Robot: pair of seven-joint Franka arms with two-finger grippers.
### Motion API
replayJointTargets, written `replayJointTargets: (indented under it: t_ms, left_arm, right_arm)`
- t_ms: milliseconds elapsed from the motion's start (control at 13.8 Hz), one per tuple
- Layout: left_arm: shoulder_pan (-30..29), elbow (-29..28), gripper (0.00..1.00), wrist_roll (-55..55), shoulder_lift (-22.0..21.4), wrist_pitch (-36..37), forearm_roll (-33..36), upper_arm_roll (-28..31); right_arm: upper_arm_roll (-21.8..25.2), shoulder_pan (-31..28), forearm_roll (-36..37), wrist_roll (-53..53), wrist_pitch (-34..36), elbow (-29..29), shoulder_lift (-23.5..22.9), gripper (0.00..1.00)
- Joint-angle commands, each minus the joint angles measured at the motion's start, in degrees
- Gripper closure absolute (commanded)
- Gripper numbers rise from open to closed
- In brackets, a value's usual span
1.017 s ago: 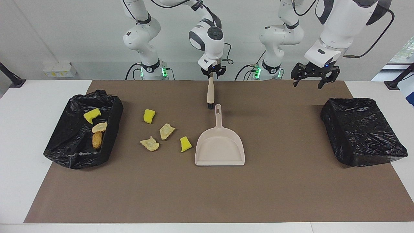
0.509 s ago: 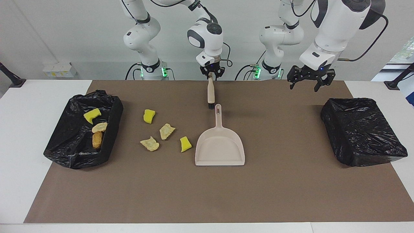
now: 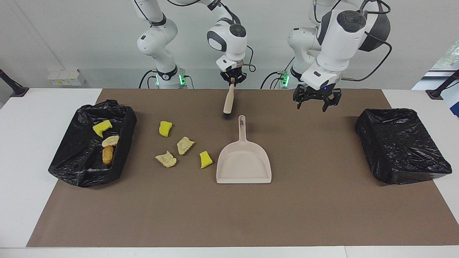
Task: Sweep and dump trash in bin
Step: 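Grasp the brush with the right gripper while the left gripper reaches the dustpan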
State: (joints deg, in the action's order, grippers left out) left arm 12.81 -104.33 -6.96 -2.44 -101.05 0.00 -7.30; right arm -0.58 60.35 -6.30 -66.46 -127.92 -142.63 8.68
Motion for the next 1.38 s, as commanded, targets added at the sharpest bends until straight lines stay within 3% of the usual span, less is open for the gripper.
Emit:
replayJointTargets:
  t_ms: [0, 291, 654, 944, 1308]
  left_arm:
    - [1.87, -2.8, 0.0, -2.52, -0.82, -3.26, -1.84, 0.8]
    - [4.67, -3.16, 0.0, -5.42, 0.85, -5.29, -1.93, 0.8]
    - [14.95, -3.86, 0.0, -17.71, 6.3, -10.47, -3.87, 0.8]
    - [21.72, -5.88, 0.0, -26.43, 10.34, -18.28, -3.87, 0.8]
    - [22.09, -6.5, 0.0, -27.41, 15.27, -25.58, -4.39, 0.8]
  right_arm:
    - [0.23, -1.63, 3.4, -0.95, 3.71, -0.28, 2.83, 1.0]
    - [0.23, -12.06, 4.98, 12.46, 14.34, 0.59, 10.47, 1.0]
    - [0.14, -24.38, 13.23, 24.33, 26.13, 9.9, 4.25, 1.0]
    - [0.06, -33.08, 21.14, 32.25, 25.8, 10.36, 2.22, 1.0]
    - [-0.03, -44.5, 22.99, 43.15, 16.85, 7.46, 1.34, 1.0]
